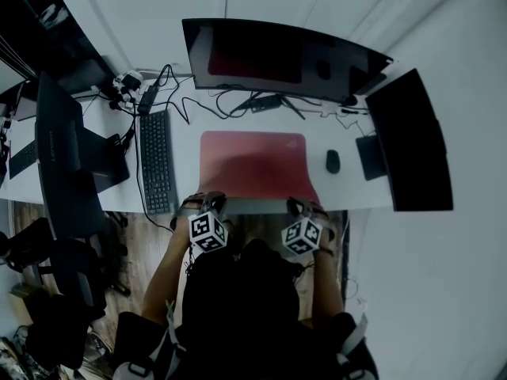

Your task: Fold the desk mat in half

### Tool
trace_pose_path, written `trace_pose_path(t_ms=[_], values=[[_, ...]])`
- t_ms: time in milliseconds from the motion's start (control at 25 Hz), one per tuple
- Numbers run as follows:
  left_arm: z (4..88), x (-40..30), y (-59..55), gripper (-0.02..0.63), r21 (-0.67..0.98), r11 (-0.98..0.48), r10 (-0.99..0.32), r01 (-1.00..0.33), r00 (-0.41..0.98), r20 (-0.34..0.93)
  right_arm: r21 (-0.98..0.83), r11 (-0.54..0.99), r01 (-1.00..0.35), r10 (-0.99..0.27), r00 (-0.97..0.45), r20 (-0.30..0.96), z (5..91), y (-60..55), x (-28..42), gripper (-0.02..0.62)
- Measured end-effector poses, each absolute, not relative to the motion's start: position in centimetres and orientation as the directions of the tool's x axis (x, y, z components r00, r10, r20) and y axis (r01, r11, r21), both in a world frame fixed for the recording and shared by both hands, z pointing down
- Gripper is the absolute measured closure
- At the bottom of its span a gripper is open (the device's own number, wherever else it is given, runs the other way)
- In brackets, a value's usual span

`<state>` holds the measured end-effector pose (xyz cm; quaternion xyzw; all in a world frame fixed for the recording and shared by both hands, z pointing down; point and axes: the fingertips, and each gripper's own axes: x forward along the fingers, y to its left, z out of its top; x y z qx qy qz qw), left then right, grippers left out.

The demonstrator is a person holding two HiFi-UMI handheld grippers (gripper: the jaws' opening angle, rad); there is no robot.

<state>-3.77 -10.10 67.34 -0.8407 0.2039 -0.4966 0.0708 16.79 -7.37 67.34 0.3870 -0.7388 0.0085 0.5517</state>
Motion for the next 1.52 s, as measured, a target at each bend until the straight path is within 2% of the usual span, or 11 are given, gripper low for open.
trace_pose_path(t_ms=[800, 1520], values=[[65.5, -3.3, -20.4, 0.586, -0.364, -0.879, -0.470, -0.308, 0.431, 0.770, 0.450, 0.668, -0.593, -0.610, -0.089, 0.788, 65.0, -17.9, 17.3, 0.575], [69.3, -2.3, -32.1, 0.586, -0.391, -0.828, -0.525, -0.402, 0.311, 0.793, 0.384, 0.734, -0.561, -0.552, -0.162, 0.818, 68.6, -30.3, 18.4, 0.575]])
